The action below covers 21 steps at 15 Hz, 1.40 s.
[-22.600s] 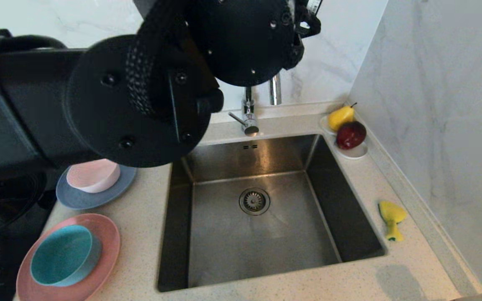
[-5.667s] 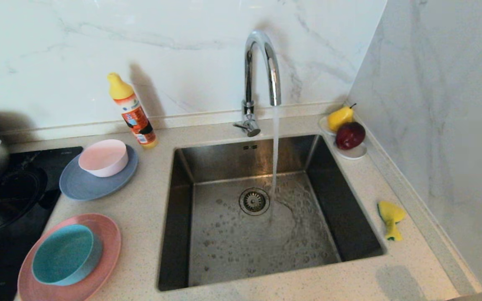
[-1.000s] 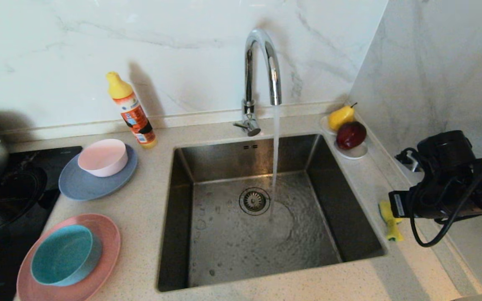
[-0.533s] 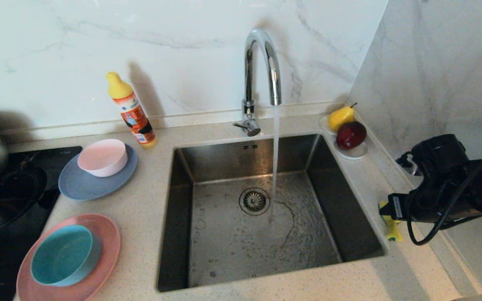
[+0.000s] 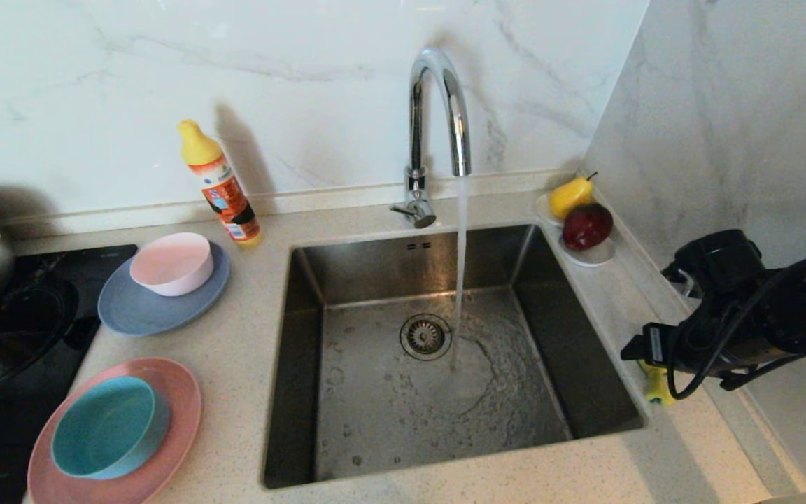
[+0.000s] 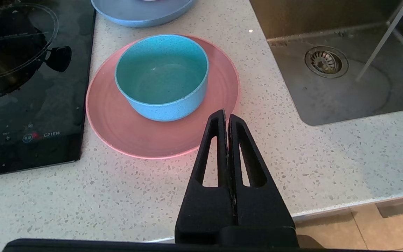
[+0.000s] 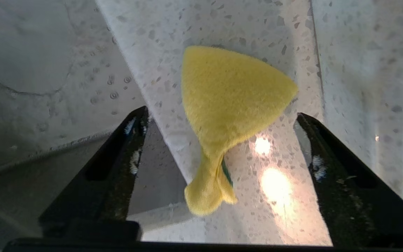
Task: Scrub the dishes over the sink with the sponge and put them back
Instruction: Pick up a bowl and the sponge
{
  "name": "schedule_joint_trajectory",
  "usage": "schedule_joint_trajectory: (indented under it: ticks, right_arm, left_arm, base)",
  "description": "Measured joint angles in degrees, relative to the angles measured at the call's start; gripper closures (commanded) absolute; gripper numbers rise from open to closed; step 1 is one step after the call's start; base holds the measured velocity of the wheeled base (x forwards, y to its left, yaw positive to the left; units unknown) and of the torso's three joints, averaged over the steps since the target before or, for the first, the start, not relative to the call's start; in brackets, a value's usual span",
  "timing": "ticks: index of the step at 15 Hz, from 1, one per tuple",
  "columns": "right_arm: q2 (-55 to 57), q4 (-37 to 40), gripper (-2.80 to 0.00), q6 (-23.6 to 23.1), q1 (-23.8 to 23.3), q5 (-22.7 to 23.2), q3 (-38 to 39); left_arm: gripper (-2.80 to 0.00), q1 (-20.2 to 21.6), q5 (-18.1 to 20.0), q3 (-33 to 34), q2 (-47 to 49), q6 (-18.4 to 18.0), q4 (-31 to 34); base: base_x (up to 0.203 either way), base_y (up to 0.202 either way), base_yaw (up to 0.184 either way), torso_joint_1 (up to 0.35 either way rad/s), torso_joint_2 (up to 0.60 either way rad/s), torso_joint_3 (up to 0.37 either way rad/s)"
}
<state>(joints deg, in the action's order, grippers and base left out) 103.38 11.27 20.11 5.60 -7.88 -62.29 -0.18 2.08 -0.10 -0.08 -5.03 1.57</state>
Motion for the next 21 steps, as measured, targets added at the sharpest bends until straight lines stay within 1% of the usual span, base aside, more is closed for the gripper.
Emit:
schedule_joint_trajectory:
  ticks: [7,8,21]
  right_arm:
    - [1.43,0.02,-2.8,0.2,-0.17,0.02,-1.07]
    - [1.49,0.02,0.0,0.2,-0.2,0.09,-1.1]
    - [1.17,1.71,0.0,2.0,-0.62,-0.02,-0.52]
  left_arm:
    - [0.0,0.0,0.0,0.0,0.01,0.02,-0.01]
    - [0.0,0.0,0.02,0.0,0.01,0.0,-0.01]
    - [0.0,0.0,0.02,0.0,0.01,-0.01,-0.01]
  base:
    - [0.0,0.0,0.0,0.0,0.0,0.0]
    - [0.0,0.0,0.0,0.0,0.0,0.0]
    - [0.0,0.0,0.0,0.0,0.0,0.0]
